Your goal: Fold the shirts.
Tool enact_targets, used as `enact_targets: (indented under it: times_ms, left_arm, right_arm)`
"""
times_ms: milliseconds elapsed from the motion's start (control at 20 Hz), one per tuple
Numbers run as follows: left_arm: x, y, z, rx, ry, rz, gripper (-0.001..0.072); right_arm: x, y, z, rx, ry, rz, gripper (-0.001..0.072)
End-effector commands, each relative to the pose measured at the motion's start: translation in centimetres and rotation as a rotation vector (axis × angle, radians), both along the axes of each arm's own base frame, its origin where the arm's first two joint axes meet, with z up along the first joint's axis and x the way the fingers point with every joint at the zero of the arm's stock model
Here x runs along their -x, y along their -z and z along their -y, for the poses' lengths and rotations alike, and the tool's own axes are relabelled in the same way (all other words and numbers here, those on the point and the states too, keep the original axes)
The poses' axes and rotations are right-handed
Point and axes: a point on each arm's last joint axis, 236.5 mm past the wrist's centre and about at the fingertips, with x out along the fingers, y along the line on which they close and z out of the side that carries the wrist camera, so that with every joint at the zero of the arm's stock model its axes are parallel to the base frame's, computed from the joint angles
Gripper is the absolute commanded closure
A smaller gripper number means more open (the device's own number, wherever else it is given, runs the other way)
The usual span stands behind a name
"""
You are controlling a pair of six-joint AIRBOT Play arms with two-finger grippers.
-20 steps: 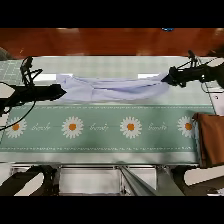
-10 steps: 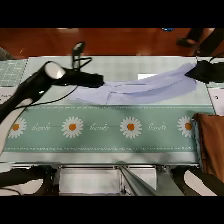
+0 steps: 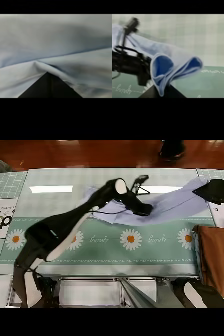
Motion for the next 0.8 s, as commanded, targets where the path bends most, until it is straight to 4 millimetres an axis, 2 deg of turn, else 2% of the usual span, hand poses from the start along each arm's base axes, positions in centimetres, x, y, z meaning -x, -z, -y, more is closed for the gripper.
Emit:
enact_targets:
  times_ms: [0,100,150,200,300,400,450,550,650,750]
  left_arm:
    - [5.0,2.5,3.6,-0.016,0.083,-0.085,0.0690]
    - [5.3,2.4,3.8,-0.013,0.087,-0.088,0.0690]
    - [4.5,1.9,3.4,-0.007,0.073,-0.083,0.0690]
    - [3.3,1.1,2.6,-0.001,0.057,-0.078,0.0690]
    - [0.1,-1.5,-0.3,0.012,0.014,-0.065,0.0690]
    - [-3.4,-5.0,-4.8,0.023,-0.016,-0.024,0.0690]
    - [-5.1,-6.6,-7.7,0.015,-0.051,0.007,0.0690]
    - [-7.8,-9.0,-14.1,-0.033,-0.148,0.077,0.0689]
    - [-8.7,-10.6,-20.9,-0.085,-0.252,0.136,0.0689]
    - [-8.2,-11.5,-27.3,-0.100,-0.387,0.170,0.0689]
  right_arm:
    - [0.5,-0.4,-0.5,-0.020,-0.007,0.001,0.0685]
    - [0.5,-0.4,-0.5,-0.025,-0.001,-0.003,0.0685]
    - [0.5,-0.4,-0.5,-0.029,0.003,-0.005,0.0685]
    - [0.5,-0.4,-0.6,-0.033,0.006,-0.006,0.0685]
    - [0.4,-0.6,-1.0,-0.056,0.003,-0.004,0.0685]
    - [-0.3,-1.0,-2.4,-0.108,-0.024,0.008,0.0685]
    - [-0.9,-0.9,-3.6,-0.134,-0.046,0.008,0.0685]
    - [-2.6,-0.6,-7.2,-0.192,-0.108,0.016,0.0685]
    - [-4.8,-0.2,-11.6,-0.270,-0.161,0.032,0.0685]
    - [-6.9,1.3,-16.8,-0.340,-0.210,0.018,0.0685]
